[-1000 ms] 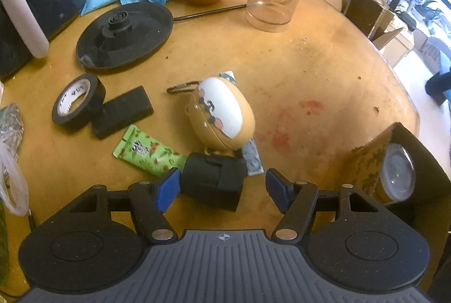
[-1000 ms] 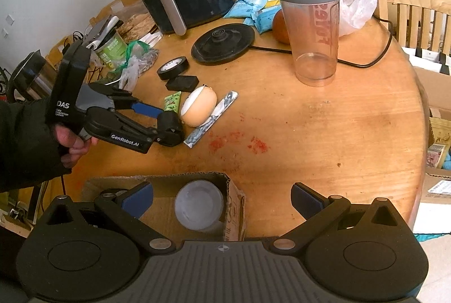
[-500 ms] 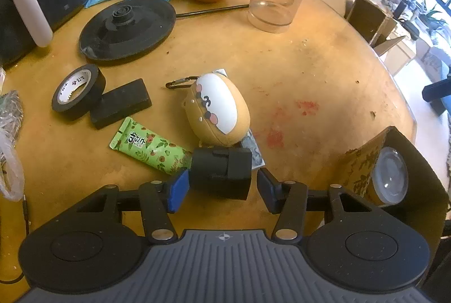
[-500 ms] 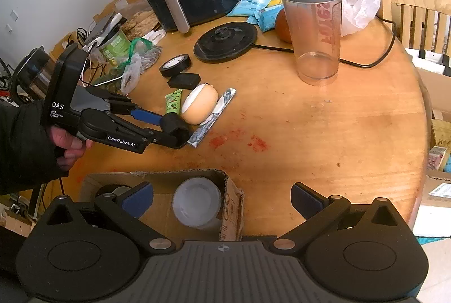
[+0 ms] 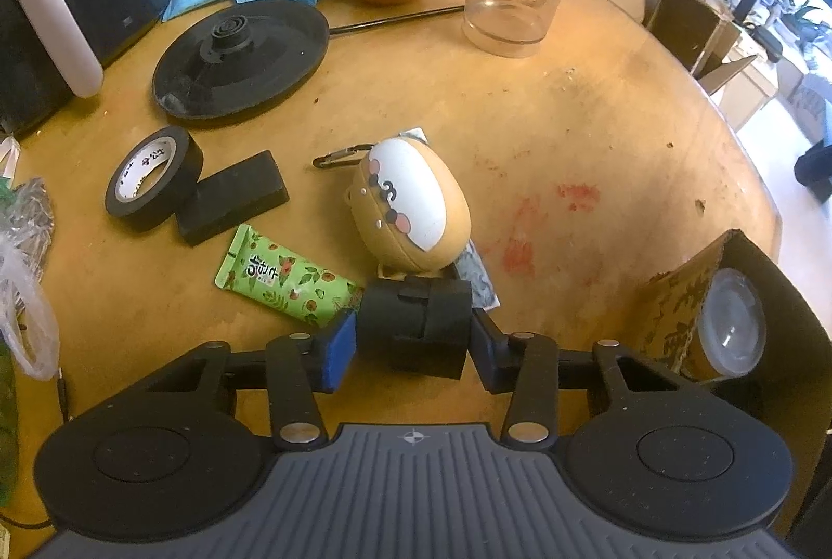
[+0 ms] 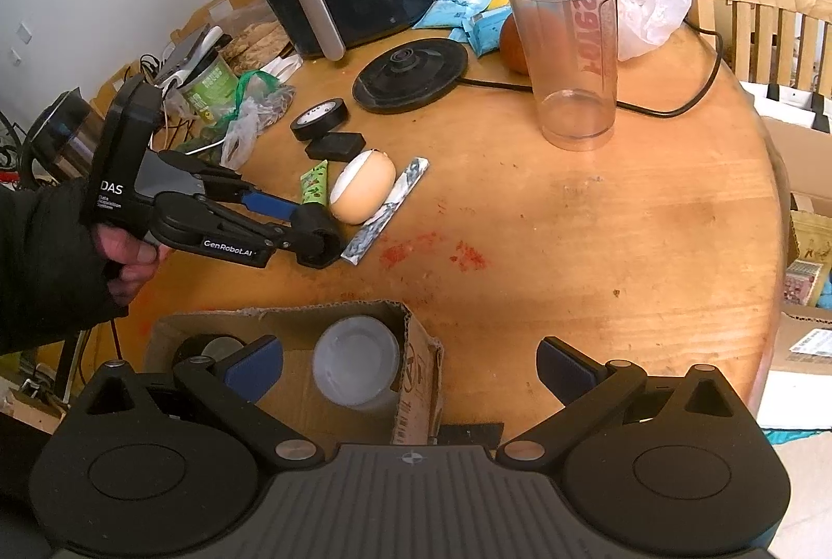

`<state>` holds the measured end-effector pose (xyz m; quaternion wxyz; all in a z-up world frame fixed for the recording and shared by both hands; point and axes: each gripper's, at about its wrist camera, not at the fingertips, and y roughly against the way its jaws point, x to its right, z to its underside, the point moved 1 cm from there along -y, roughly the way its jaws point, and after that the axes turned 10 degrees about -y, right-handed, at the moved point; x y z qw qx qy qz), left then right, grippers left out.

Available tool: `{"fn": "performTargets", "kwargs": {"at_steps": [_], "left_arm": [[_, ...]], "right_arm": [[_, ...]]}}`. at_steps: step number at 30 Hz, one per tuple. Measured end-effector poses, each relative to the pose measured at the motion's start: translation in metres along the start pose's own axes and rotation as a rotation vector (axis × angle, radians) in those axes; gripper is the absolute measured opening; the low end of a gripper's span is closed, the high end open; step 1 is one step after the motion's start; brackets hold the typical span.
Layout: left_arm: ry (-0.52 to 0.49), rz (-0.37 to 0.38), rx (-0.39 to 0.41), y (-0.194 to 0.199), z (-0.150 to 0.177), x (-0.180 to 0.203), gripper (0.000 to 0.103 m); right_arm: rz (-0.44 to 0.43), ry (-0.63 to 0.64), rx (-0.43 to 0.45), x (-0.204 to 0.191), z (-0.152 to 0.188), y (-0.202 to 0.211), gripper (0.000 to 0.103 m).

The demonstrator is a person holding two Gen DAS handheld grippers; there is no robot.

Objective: Organize objects
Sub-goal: 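Lift the black holder with the left gripper while the right reaches toward the orange shiba-face pouch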

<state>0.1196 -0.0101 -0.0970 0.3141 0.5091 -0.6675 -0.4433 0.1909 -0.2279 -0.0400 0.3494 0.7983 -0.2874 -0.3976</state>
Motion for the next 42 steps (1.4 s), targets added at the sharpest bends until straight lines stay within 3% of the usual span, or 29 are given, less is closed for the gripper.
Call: {"fn": "performTargets", "kwargs": {"at_steps": [22, 42], "left_arm": [[0.075, -0.002, 0.08, 0.045, 0.008, 0.025, 0.045], [0.257, -0.12, 0.139, 0.1, 0.03, 0.03, 0.045]], "right_arm": [[-0.046, 0.061, -0.026, -0.007, -0.004, -0.009, 0.103], [-0.074, 0.234, -0.025, -0.034, -0.029, -0.031, 0.103]]}}
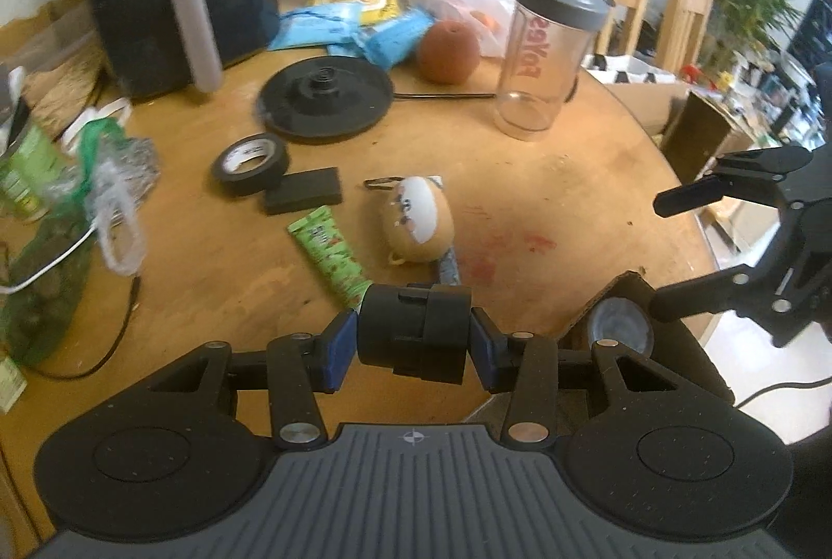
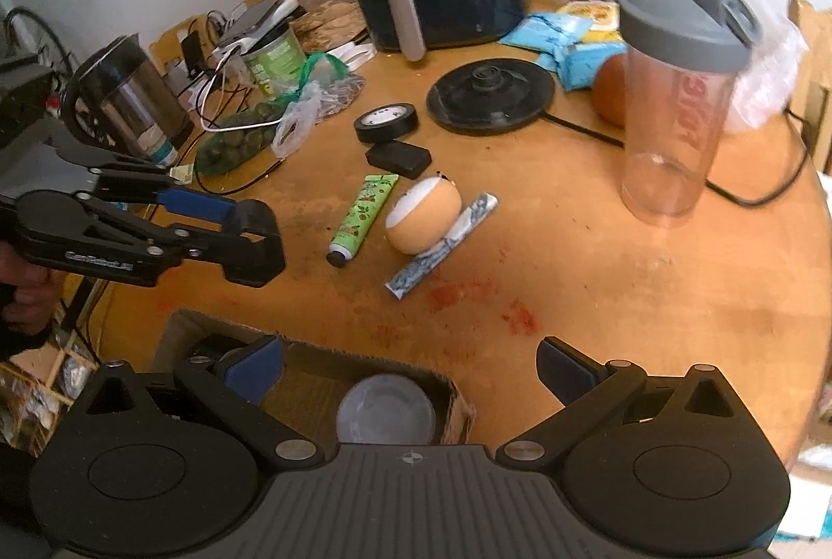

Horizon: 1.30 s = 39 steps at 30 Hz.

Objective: Organize objects
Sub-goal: 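Lift the black holder with the left gripper while the right reaches toward the orange shiba-face pouch, then grasp the orange shiba-face pouch with the right gripper while the left holds the holder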

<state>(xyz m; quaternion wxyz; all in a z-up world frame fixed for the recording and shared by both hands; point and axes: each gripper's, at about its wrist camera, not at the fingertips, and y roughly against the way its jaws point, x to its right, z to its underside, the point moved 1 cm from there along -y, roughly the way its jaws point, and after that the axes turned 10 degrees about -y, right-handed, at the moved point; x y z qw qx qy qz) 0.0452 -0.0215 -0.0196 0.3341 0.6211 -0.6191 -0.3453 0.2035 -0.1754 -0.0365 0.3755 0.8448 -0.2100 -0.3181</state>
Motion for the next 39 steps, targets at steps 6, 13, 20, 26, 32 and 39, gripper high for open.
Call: {"fn": "performTargets", "kwargs": {"at_steps": [6, 13, 20, 26, 32, 39], "left_arm": [[0.057, -0.037, 0.009, 0.017, 0.01, -0.005, 0.045], [0.116, -0.074, 0.009, 0.031, 0.022, -0.008, 0.045], [0.167, -0.094, 0.011, 0.044, 0.033, -0.01, 0.045], [0.211, -0.117, 0.004, 0.052, 0.044, -0.016, 0.045], [0.253, -0.146, -0.005, 0.057, 0.055, -0.023, 0.045], [0.298, -0.167, -0.018, 0.061, 0.068, -0.029, 0.045]], "right_arm": [[0.018, 0.085, 0.0, -0.006, -0.015, -0.016, 0.103], [0.051, 0.2, 0.003, -0.014, -0.032, -0.041, 0.103], [0.071, 0.317, -0.01, -0.025, -0.042, -0.07, 0.103], [0.081, 0.443, -0.026, -0.035, -0.046, -0.098, 0.103], [0.105, 0.528, -0.032, -0.042, -0.051, -0.123, 0.102], [0.133, 0.595, -0.057, -0.046, -0.056, -0.149, 0.095]]}}
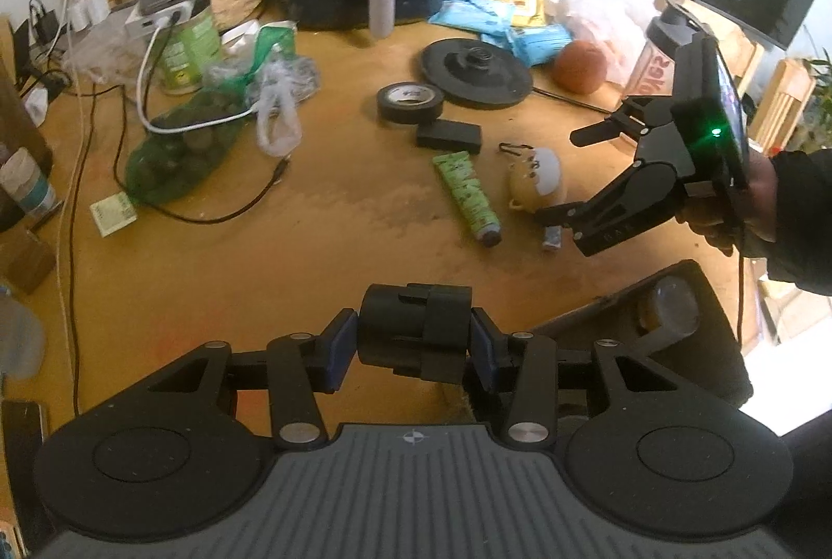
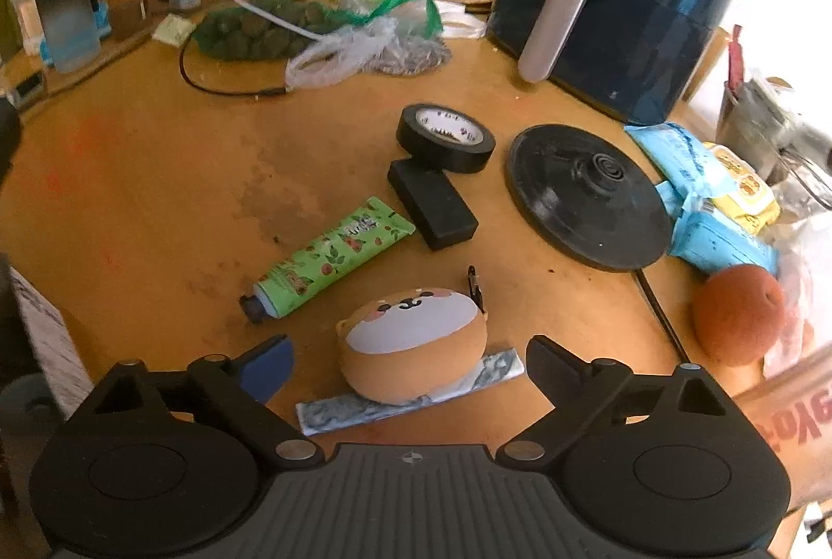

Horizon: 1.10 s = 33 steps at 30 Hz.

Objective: Organize objects
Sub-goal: 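Grasp the orange shiba-face pouch with the right gripper while the left holds the holder, then carry the pouch with the right gripper while the left carries the holder to the box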

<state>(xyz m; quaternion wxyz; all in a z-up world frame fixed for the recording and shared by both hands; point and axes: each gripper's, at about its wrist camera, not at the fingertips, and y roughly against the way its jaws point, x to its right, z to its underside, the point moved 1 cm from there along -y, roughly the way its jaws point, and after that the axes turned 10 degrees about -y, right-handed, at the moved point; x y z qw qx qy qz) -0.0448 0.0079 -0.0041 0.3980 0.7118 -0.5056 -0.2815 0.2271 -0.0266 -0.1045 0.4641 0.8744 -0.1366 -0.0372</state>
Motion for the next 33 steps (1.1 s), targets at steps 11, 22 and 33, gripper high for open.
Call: {"fn": "performTargets", "kwargs": {"at_steps": [11, 22, 33], "left_arm": [[0.03, -0.01, -0.01, 0.003, 0.009, -0.005, 0.045], [0.026, -0.01, -0.011, 0.006, 0.012, 0.0, 0.045], [-0.014, 0.016, 0.001, 0.006, 0.002, 0.012, 0.045]], "right_arm": [[0.031, 0.088, -0.039, -0.008, -0.003, -0.024, 0.075], [0.022, 0.074, -0.011, -0.004, -0.005, -0.018, 0.072], [0.015, 0.038, 0.074, 0.002, -0.003, 0.023, 0.072]]}}
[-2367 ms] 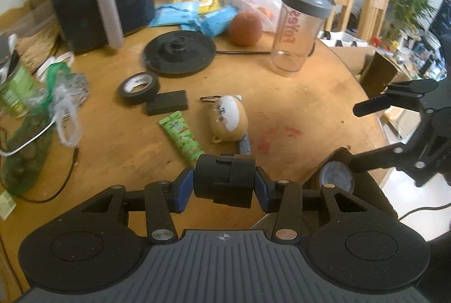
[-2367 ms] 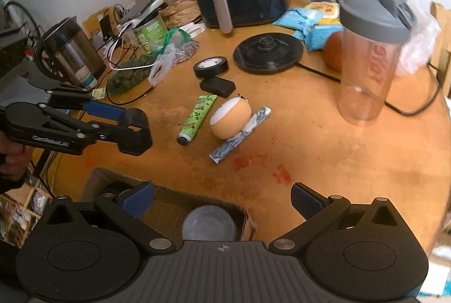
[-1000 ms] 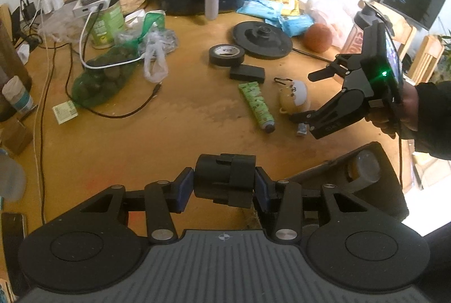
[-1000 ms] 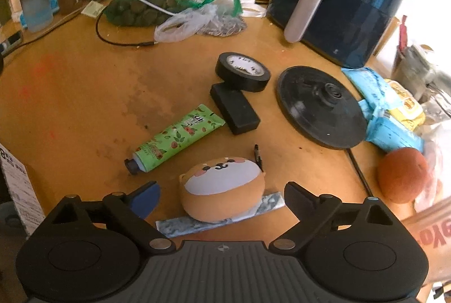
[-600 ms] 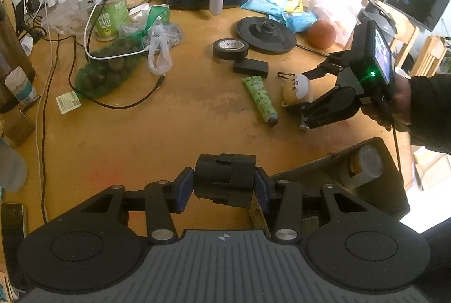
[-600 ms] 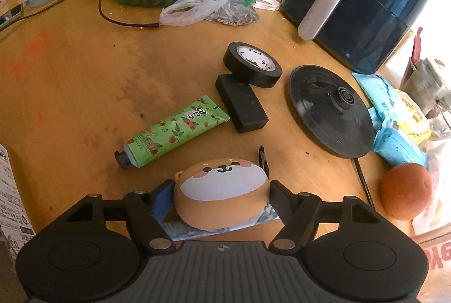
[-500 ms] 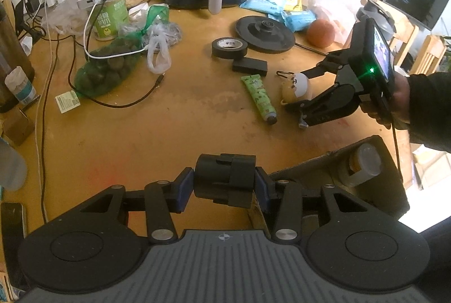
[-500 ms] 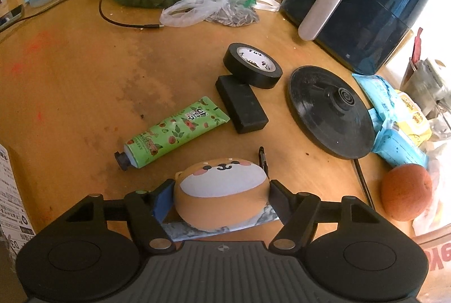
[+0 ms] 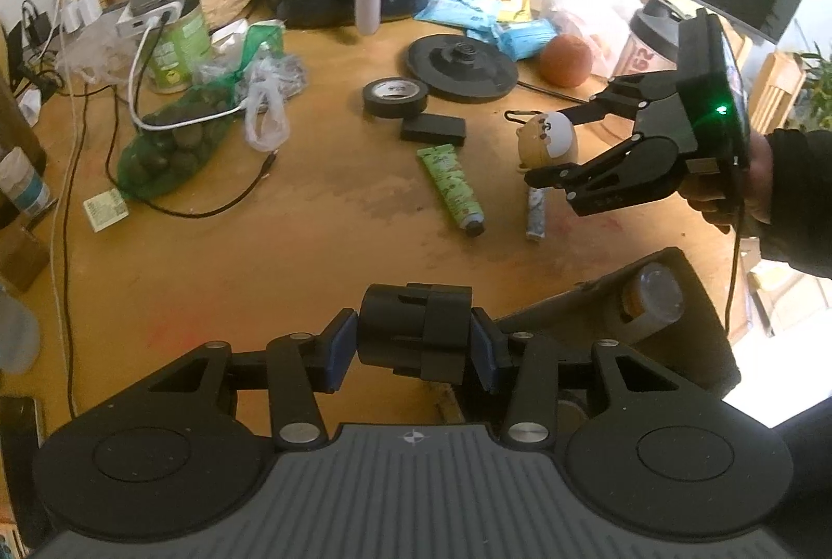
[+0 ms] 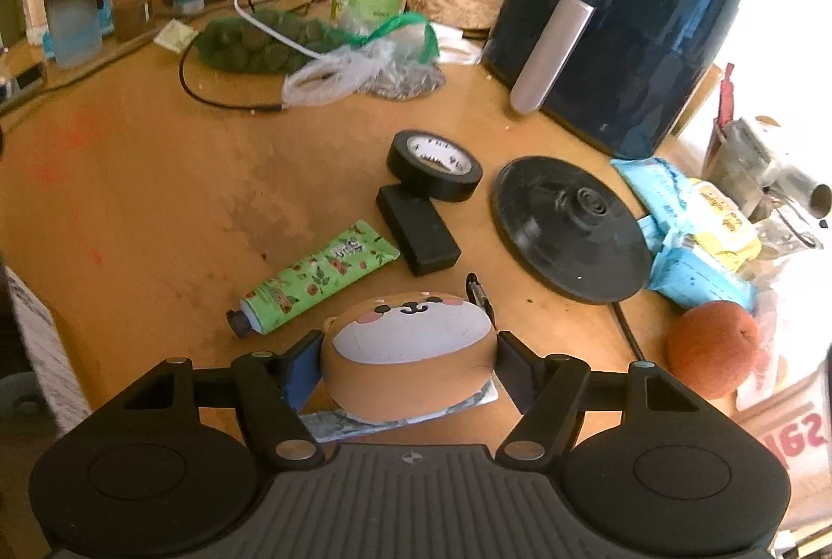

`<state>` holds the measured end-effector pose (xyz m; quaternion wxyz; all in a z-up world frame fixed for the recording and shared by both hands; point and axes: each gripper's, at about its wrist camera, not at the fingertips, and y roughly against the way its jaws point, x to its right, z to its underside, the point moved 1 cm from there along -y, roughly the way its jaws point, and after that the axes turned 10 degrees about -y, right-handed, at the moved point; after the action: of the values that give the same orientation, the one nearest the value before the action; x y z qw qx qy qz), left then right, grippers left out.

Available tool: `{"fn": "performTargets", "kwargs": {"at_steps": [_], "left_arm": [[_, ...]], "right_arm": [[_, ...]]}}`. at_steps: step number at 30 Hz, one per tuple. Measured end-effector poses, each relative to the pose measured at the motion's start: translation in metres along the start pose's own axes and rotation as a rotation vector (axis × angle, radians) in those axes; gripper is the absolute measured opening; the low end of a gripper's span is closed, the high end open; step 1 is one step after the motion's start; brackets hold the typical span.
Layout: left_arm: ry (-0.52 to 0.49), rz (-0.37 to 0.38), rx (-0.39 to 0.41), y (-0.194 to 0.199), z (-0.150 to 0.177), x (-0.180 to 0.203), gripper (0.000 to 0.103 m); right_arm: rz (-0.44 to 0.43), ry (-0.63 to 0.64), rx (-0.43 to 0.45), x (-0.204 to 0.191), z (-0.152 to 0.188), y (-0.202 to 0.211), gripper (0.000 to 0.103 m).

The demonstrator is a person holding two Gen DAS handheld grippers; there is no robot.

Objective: Organize objects
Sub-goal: 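Carry the pouch with the right gripper while the left carries the holder to the box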

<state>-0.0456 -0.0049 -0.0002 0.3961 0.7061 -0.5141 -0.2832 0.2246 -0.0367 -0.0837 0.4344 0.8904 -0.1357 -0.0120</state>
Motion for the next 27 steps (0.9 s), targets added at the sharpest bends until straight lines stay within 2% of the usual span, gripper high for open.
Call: {"fn": "performTargets", "kwargs": {"at_steps": [14, 27], "left_arm": [[-0.072, 0.06, 0.015, -0.01, -0.02, 0.03, 0.045], [-0.117, 0.139, -0.012, -0.025, -0.025, 0.068, 0.045]], "right_arm": [[-0.047, -0.088, 0.073, 0.009, 0.014, 0.066, 0.072], [-0.17, -0.222, 0.085, 0.012, 0.039, 0.115, 0.072]]}}
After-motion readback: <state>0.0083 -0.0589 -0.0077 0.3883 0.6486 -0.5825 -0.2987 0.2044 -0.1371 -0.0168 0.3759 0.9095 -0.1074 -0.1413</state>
